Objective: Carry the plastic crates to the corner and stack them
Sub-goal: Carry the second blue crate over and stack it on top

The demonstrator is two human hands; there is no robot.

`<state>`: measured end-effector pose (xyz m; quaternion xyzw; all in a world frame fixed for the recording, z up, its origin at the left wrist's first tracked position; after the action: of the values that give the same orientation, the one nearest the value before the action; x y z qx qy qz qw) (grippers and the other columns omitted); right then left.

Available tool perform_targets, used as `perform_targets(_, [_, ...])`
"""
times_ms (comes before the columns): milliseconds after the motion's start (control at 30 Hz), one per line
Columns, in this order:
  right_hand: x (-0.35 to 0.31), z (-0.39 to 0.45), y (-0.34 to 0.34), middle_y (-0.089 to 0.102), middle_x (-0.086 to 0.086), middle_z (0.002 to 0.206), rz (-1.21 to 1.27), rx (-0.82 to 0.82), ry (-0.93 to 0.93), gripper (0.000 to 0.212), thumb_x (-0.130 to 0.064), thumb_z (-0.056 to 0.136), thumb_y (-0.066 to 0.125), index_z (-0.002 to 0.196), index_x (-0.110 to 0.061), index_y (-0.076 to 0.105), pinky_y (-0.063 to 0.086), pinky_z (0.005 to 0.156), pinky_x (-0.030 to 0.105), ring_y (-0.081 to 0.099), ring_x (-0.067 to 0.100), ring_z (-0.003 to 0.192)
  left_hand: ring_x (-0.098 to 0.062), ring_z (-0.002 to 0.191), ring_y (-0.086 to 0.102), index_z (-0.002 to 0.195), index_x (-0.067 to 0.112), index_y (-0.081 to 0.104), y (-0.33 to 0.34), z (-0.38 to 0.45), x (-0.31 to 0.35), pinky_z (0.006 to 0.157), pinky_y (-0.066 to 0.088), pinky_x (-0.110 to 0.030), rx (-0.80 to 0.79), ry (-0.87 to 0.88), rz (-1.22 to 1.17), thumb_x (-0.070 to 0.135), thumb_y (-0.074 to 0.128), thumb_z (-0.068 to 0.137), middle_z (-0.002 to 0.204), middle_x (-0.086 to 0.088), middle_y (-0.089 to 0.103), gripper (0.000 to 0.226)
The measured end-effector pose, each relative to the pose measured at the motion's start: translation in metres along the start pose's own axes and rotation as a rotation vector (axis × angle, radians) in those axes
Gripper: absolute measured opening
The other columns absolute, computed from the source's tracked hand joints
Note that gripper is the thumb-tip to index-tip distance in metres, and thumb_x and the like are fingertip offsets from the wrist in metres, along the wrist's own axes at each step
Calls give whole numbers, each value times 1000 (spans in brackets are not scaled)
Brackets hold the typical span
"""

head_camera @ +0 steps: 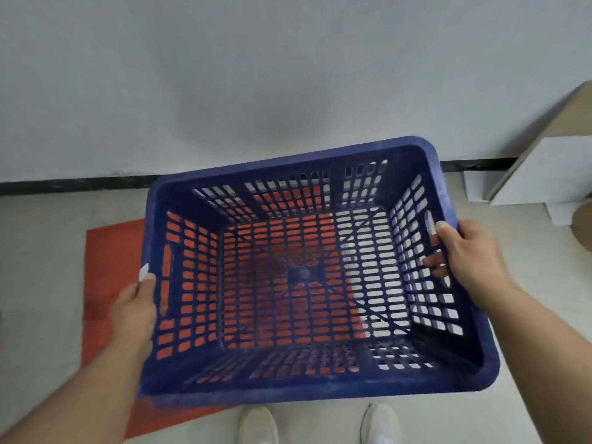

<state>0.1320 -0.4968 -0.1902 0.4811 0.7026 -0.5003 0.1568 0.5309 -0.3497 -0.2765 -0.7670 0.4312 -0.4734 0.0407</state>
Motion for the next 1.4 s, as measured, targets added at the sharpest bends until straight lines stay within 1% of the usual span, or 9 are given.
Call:
perform_targets(133, [2,-3,61,63,12,74,-103,-42,61,22,-16,95,41,99,1,55,55,71,51,62,25,60,-8,48,59,86,17,59,-42,29,-13,45,48,-20,74,30,-35,33,49,96,72,-2,57,21])
perform_targets(233, [10,2,104,67,26,89,-154,-79,47,23,-13,97,39,102,2,56,54,73,48,61,29,63,-10,54,62,103,10,64,-67,55,-33,42,50,-16,110,-15,-75,35,53,94,79,-7,63,28])
perform_targets(333, [20,12,142,65,28,97,-170,-123,42,25,-11,98,36,108,1,55,53,72,46,59,30,67,-11,53,60,90,14,62,-78,79,-54,37,46,-14,135,-45,-88,35,54,93,66,0,64,23])
perform_targets(567, [43,29,192,65,23,105,-243,-178,-15,27,-15,99,35,115,-4,55,55,78,46,64,35,86,-31,81,63,92,21,61,-85,112,-99,82,54,-51,44,-169,18,54,49,86,97,-15,66,35])
perform_targets(700, [51,27,190,68,14,103,-267,-195,0,32,-32,97,35,113,-18,59,54,84,50,66,35,90,-29,93,64,103,22,65,-94,126,-106,91,50,-48,-9,-146,119,58,51,81,107,-9,68,44])
perform_targets(800, [54,22,190,66,14,90,-165,-201,89,34,-31,100,32,108,-9,57,55,72,42,65,28,74,-27,102,63,116,28,63,-109,159,-127,96,48,-48,38,-127,179,68,45,76,114,-4,68,59])
perform_targets(1000, [62,27,198,69,15,91,2,-197,146,31,-29,101,32,106,-8,55,54,78,44,66,30,81,-23,85,65,126,16,57,-86,130,-97,74,52,-37,-59,-147,22,46,39,95,100,-9,68,47])
perform_targets(1167, [71,30,197,67,14,82,41,-183,145,35,-29,98,36,101,-3,60,51,65,36,59,26,67,-12,65,64,117,15,58,-85,131,-102,57,57,-24,-56,-120,-27,44,37,98,88,-6,65,41])
perform_targets(1400, [65,25,198,60,9,73,44,-126,136,33,-26,100,34,96,-4,59,46,56,31,51,20,58,-22,67,58,98,17,66,-84,127,-98,81,51,-45,-41,-161,-45,52,45,87,81,-6,65,42])
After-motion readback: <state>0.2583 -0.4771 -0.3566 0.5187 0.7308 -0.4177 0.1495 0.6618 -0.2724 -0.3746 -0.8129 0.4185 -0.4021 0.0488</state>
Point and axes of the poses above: each hand's wrist, its own z-axis towards the middle knuckle, its own y-axis out of the palm, x = y × z, the point moved 2 cm from there along z, towards the middle knuckle
